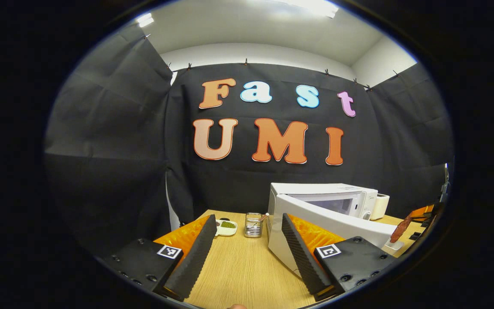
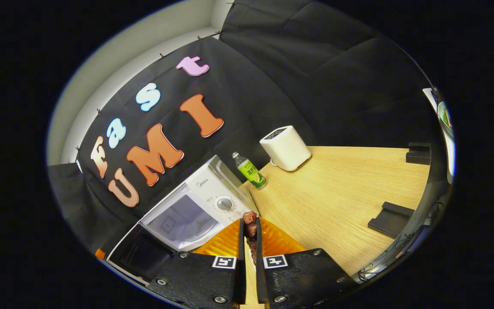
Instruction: Open the microwave oven with the left hand, put the food in, and close the microwave oven.
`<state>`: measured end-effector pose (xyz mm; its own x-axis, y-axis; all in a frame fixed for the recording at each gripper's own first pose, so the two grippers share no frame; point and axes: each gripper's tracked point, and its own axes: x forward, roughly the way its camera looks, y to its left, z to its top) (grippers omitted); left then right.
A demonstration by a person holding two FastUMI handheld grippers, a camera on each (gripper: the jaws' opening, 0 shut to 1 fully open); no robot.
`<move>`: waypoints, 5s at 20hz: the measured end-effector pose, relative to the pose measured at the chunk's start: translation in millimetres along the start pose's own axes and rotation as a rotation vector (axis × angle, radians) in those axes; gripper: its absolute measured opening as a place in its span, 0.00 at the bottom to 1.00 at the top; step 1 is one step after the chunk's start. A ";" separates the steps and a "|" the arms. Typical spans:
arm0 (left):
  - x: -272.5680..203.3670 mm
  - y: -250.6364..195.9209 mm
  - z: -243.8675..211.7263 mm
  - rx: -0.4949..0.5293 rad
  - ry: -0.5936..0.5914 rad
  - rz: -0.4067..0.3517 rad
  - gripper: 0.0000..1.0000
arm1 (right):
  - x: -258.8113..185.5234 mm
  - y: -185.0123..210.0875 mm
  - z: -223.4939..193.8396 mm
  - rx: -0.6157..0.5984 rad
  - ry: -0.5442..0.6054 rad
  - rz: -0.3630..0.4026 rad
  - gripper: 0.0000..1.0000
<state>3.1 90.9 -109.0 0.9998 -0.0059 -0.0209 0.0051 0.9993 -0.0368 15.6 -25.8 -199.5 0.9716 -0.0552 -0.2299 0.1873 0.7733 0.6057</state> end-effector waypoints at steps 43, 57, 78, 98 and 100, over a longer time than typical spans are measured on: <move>24.9 55.9 -38.3 -0.021 0.082 0.098 0.98 | 251.9 215.5 -165.9 0.168 0.013 0.116 0.11; 25.2 53.8 -38.2 -0.027 0.078 0.105 0.96 | 229.1 203.7 -142.3 -0.270 -0.039 0.035 0.94; 22.6 24.1 -41.9 -0.042 0.104 0.007 0.96 | 36.6 177.6 12.0 -0.678 -0.169 0.172 0.94; 69.0 -145.4 -106.8 -0.014 0.209 -0.306 0.94 | 2.8 78.7 84.8 -0.568 -0.247 0.060 0.95; 75.6 -165.4 -107.0 -0.027 0.213 -0.341 0.64 | 0.6 68.8 92.6 -0.563 -0.259 0.046 0.95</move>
<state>75.6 -78.8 -211.3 0.9143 -0.3469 -0.2093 0.3321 0.9376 -0.1033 42.5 -31.1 -87.4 0.9937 -0.1102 0.0217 0.1076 0.9892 0.0995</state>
